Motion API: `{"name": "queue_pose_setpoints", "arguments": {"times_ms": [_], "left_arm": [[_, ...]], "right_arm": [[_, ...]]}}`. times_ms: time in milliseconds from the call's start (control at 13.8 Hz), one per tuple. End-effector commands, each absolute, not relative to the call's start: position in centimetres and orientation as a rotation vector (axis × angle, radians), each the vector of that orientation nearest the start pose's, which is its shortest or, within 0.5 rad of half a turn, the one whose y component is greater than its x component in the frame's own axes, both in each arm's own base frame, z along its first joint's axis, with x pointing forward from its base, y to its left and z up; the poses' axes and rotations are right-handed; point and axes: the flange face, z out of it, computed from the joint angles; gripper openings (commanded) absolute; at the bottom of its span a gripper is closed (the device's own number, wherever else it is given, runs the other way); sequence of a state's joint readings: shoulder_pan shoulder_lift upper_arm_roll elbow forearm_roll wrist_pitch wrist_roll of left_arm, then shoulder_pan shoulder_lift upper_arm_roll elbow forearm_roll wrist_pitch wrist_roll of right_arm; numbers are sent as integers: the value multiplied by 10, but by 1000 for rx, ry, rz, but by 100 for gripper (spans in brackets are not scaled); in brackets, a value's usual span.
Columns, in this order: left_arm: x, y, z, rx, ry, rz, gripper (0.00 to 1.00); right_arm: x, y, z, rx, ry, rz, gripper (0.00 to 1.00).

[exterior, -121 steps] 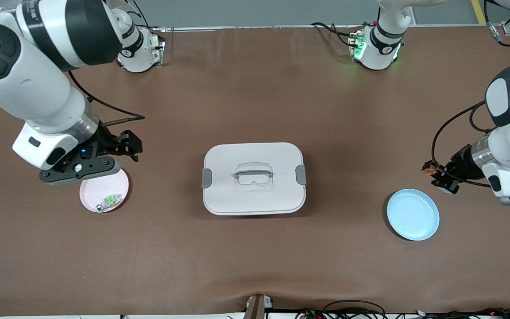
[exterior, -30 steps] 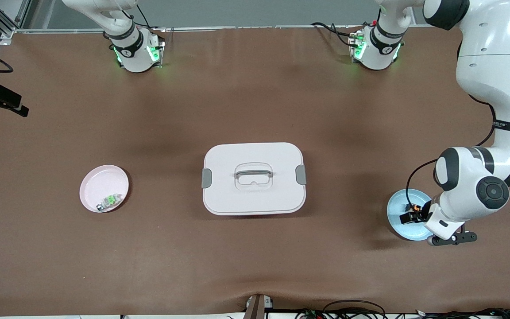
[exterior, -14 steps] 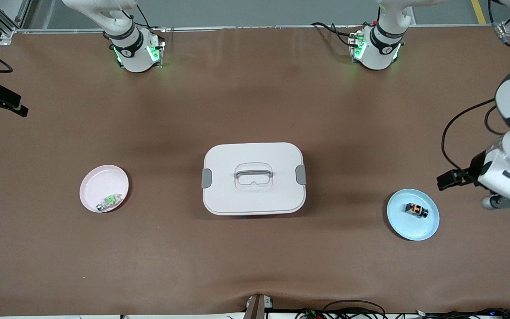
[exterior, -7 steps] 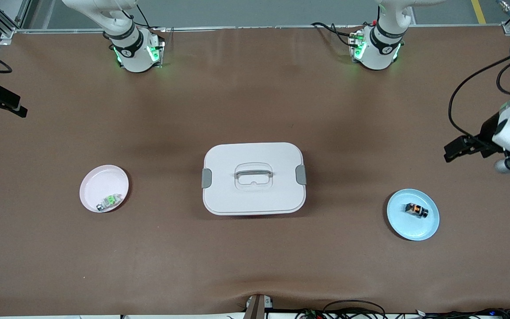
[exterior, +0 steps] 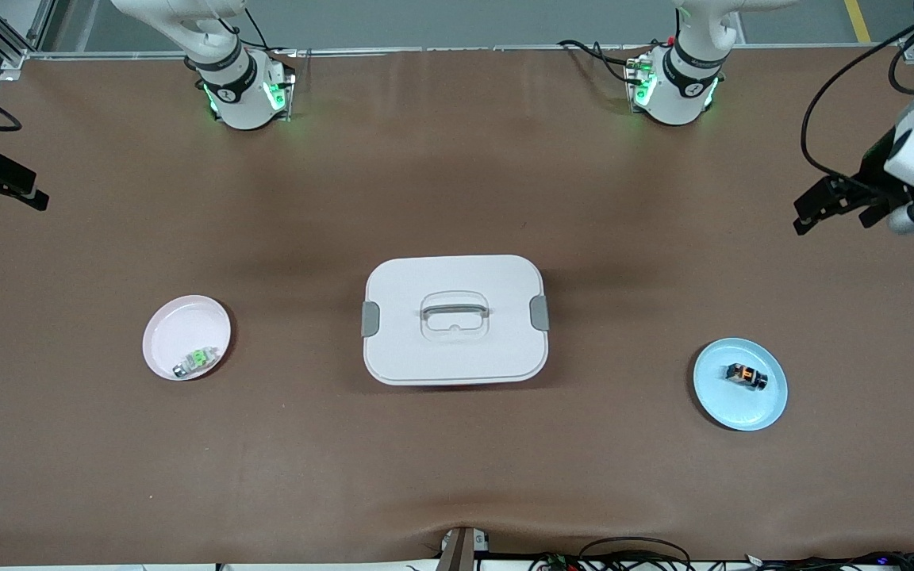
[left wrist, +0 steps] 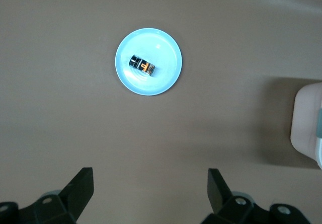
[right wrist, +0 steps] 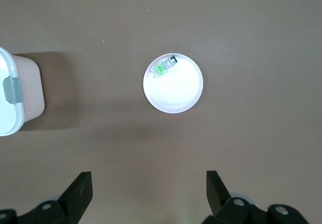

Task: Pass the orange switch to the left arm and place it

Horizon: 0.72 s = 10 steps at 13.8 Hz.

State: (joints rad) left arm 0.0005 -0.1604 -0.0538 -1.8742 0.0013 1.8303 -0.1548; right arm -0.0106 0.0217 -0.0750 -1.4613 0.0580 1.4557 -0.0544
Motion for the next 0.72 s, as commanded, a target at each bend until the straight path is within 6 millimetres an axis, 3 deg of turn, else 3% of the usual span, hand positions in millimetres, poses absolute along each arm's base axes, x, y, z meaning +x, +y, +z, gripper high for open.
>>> {"name": "queue_pose_setpoints", "arguments": {"times_ms": [0, 217, 434, 651], "left_arm": [[504, -38, 593, -3146, -98, -204, 100], [503, -50, 591, -3145, -12, -192, 100], [502, -45, 595, -3141, -16, -178, 100], [509, -34, 612, -3139, 56, -231, 100]], "right_arm": [[544, -44, 657, -3090, 56, 25, 100], [545, -43, 657, -3090, 54, 25, 100], [544, -42, 656, -3090, 49, 30, 100], [544, -45, 656, -3094, 54, 33, 100]]}}
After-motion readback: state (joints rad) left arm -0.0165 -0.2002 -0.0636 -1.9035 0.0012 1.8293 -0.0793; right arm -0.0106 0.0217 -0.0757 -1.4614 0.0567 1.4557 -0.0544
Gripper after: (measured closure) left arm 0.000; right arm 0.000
